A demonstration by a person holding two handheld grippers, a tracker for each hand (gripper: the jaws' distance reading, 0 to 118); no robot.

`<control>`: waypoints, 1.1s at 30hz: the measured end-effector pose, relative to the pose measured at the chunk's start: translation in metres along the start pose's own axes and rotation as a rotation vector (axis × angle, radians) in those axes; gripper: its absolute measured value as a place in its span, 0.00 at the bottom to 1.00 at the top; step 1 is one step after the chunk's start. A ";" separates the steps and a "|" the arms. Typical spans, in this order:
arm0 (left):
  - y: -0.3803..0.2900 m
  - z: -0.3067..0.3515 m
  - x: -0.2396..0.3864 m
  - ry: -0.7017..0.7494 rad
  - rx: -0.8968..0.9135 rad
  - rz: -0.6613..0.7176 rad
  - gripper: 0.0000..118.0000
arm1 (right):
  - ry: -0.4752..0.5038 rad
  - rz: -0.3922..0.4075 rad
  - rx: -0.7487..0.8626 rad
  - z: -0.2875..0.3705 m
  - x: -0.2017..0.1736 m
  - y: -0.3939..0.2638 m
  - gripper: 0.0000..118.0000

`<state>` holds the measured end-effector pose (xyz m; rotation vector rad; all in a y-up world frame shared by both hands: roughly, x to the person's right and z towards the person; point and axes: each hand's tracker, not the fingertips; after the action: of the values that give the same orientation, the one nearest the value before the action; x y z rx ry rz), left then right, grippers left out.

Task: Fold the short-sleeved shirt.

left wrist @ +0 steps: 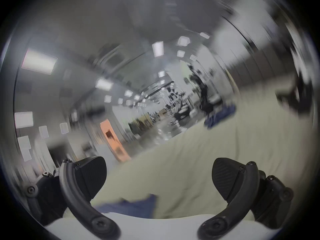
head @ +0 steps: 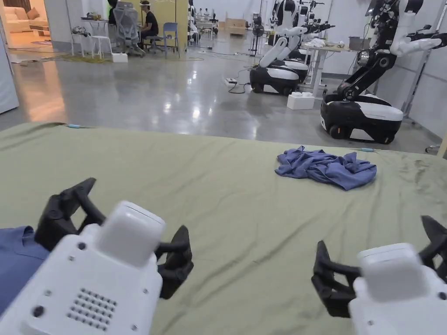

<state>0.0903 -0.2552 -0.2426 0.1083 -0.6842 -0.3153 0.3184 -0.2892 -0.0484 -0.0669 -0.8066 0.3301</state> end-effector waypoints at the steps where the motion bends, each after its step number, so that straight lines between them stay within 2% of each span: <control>1: 0.000 -0.001 -0.009 -0.011 -0.009 0.166 1.00 | 0.017 -0.186 -0.006 0.001 0.012 0.001 1.00; 3: -0.009 0.001 -0.029 -0.047 -0.002 0.450 1.00 | 0.056 -0.512 -0.008 0.007 0.029 -0.002 1.00; 4: -0.015 0.002 -0.038 -0.065 0.006 0.556 1.00 | 0.041 -0.600 -0.007 0.012 0.032 -0.001 1.00; 5: -0.018 0.003 -0.041 -0.064 0.010 0.619 1.00 | 0.000 -0.590 0.005 0.013 0.034 -0.004 1.00; 6: -0.020 0.003 -0.045 -0.043 0.009 0.649 1.00 | -0.042 -0.536 0.033 0.015 0.033 -0.005 1.00; 7: -0.020 0.002 -0.047 0.005 0.001 0.640 1.00 | -0.095 -0.426 0.063 0.017 0.025 0.001 1.00; 9: -0.016 0.003 -0.047 0.076 -0.001 0.542 1.00 | -0.124 -0.303 0.059 0.019 0.021 0.007 1.00; 10: -0.014 0.003 -0.047 0.094 0.007 0.456 1.00 | -0.098 -0.290 0.057 0.020 0.021 0.011 1.00; 13: -0.010 0.005 -0.039 0.124 0.018 0.294 1.00 | -0.069 -0.291 0.074 0.018 0.021 0.017 1.00; 15: -0.010 0.005 -0.033 0.106 0.011 0.254 1.00 | -0.075 -0.276 0.084 0.019 0.017 0.019 1.00; 21: -0.014 0.005 -0.022 -0.001 -0.012 0.288 1.00 | -0.050 -0.296 0.043 0.014 0.021 0.013 1.00; 26: -0.013 0.005 -0.021 0.010 0.004 0.297 1.00 | -0.044 -0.273 0.024 0.016 0.019 0.010 1.00; 33: -0.009 0.007 -0.022 0.014 0.027 0.295 1.00 | -0.030 -0.282 0.008 0.015 0.018 0.007 1.00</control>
<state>0.0679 -0.2567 -0.2524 0.0342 -0.6804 -0.0220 0.3169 -0.2776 -0.0270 0.0591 -0.8326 0.0677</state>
